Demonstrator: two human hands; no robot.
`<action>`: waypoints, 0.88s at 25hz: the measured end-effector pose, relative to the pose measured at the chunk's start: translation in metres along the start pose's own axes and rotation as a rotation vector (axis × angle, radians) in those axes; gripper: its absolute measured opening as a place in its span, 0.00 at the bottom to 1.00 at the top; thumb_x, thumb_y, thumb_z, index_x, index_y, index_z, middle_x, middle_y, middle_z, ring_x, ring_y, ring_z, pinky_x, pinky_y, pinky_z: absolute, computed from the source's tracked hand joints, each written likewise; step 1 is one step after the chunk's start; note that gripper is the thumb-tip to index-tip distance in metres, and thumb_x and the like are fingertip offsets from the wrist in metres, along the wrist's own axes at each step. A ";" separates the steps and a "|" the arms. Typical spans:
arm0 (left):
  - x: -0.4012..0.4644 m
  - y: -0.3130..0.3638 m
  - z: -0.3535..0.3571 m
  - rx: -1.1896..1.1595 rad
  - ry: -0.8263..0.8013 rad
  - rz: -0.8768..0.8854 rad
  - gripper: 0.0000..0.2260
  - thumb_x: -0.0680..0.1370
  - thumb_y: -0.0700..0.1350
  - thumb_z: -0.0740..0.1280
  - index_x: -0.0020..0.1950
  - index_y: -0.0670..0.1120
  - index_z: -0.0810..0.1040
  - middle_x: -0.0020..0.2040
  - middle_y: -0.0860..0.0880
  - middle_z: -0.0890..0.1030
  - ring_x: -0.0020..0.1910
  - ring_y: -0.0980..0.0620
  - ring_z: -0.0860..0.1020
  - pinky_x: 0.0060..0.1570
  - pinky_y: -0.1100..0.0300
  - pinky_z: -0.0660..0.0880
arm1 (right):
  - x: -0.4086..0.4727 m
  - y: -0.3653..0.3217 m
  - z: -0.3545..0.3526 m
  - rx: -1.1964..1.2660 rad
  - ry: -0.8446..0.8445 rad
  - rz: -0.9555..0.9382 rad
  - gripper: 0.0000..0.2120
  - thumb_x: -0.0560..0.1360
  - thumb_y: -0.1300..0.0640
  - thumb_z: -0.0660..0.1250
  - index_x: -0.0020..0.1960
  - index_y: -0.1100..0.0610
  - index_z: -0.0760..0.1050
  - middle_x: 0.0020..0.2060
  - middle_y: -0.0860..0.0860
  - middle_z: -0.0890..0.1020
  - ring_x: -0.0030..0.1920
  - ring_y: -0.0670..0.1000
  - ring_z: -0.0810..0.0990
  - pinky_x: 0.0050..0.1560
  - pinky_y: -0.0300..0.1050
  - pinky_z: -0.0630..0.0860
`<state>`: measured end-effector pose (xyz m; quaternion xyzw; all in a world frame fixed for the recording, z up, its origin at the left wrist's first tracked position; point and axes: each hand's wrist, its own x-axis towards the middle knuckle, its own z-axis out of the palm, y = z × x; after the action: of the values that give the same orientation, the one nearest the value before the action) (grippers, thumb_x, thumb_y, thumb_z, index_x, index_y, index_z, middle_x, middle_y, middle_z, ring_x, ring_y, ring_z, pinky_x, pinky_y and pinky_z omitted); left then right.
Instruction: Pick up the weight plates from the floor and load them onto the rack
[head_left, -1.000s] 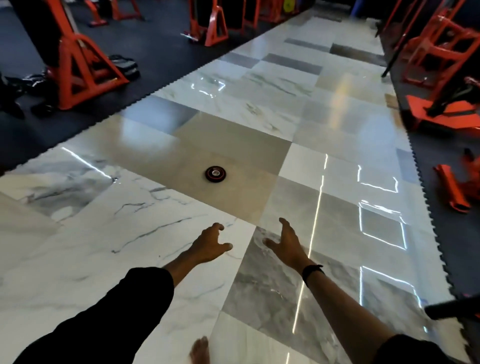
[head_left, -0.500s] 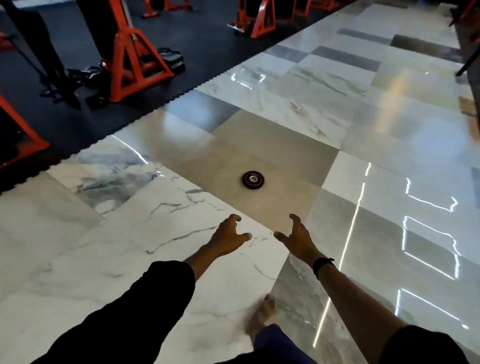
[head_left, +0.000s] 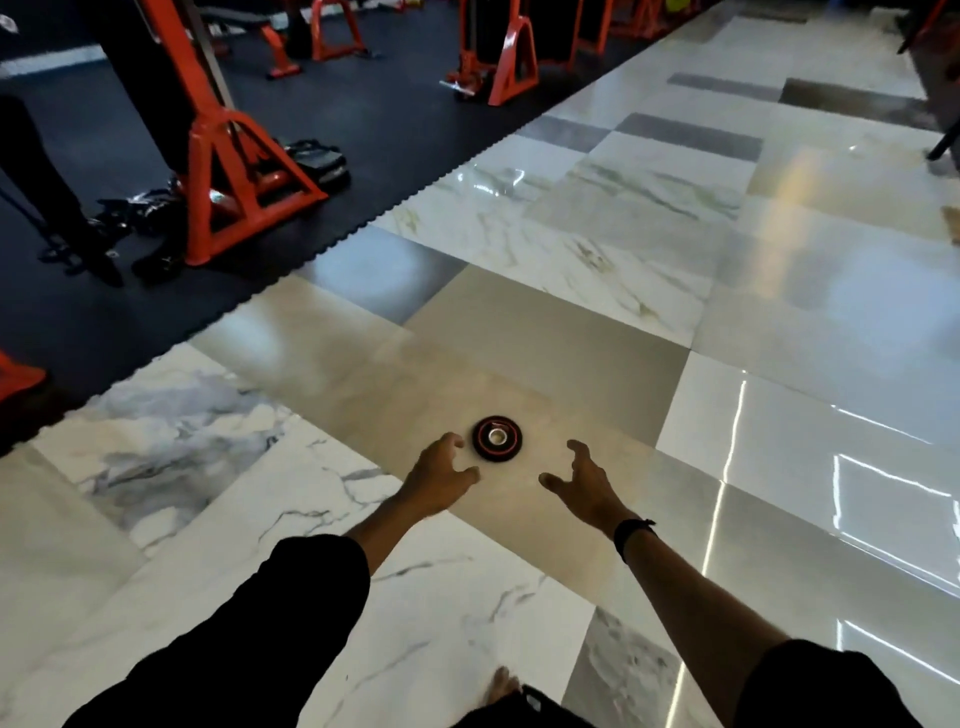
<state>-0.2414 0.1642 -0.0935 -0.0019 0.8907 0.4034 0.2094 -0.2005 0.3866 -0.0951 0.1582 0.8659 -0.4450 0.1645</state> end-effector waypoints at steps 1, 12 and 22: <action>0.020 0.008 -0.002 -0.011 0.022 -0.019 0.24 0.75 0.48 0.72 0.67 0.42 0.70 0.65 0.40 0.75 0.62 0.43 0.75 0.59 0.54 0.73 | 0.022 -0.005 -0.012 -0.006 0.001 0.015 0.37 0.77 0.51 0.69 0.77 0.60 0.52 0.72 0.64 0.67 0.72 0.60 0.67 0.65 0.48 0.66; 0.251 0.015 -0.007 0.004 -0.044 -0.183 0.25 0.74 0.48 0.73 0.68 0.42 0.70 0.64 0.41 0.76 0.63 0.43 0.75 0.60 0.53 0.73 | 0.253 -0.034 -0.038 -0.071 -0.148 0.097 0.37 0.77 0.51 0.68 0.77 0.60 0.52 0.73 0.64 0.65 0.72 0.61 0.66 0.68 0.50 0.66; 0.492 -0.006 0.055 0.064 -0.241 -0.453 0.22 0.77 0.50 0.69 0.67 0.43 0.70 0.63 0.42 0.77 0.61 0.43 0.77 0.56 0.53 0.76 | 0.489 -0.034 -0.021 -0.091 -0.236 0.305 0.33 0.78 0.49 0.65 0.76 0.59 0.55 0.71 0.60 0.68 0.71 0.58 0.67 0.68 0.50 0.65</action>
<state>-0.6685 0.2815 -0.3140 -0.1467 0.8485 0.3154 0.3989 -0.6555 0.4478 -0.2671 0.2266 0.8259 -0.3908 0.3372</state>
